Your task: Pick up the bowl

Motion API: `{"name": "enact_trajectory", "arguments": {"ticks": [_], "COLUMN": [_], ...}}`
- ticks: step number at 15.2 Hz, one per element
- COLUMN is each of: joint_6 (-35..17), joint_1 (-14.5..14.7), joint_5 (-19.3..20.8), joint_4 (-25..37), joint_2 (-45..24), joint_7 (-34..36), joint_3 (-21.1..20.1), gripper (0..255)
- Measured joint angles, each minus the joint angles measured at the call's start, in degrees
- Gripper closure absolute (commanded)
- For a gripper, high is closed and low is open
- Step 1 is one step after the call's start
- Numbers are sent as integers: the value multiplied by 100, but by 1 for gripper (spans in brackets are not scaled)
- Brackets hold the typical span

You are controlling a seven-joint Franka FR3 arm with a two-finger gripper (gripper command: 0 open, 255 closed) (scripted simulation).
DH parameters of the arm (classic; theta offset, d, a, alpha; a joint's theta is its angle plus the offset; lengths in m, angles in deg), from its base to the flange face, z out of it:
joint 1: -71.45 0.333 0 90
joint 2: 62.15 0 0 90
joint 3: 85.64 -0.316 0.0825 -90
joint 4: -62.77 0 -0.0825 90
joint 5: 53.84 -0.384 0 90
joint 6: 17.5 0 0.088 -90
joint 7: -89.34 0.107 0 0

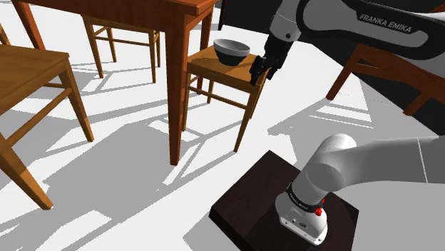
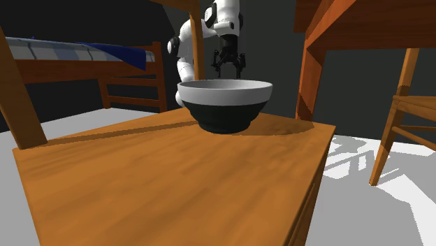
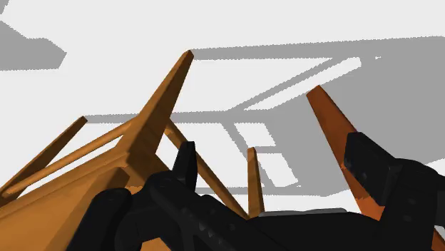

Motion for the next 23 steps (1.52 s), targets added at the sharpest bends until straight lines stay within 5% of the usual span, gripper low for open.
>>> {"name": "enact_trajectory", "arguments": {"ticks": [11,23], "joint_6": [-387,-3], "joint_1": [-163,-304], "joint_5": [352,463], "joint_4": [1498,4726], "joint_2": [-1925,-4790], "joint_7": [-663,-1472], "joint_3": [390,672], "gripper": [0,0]}}
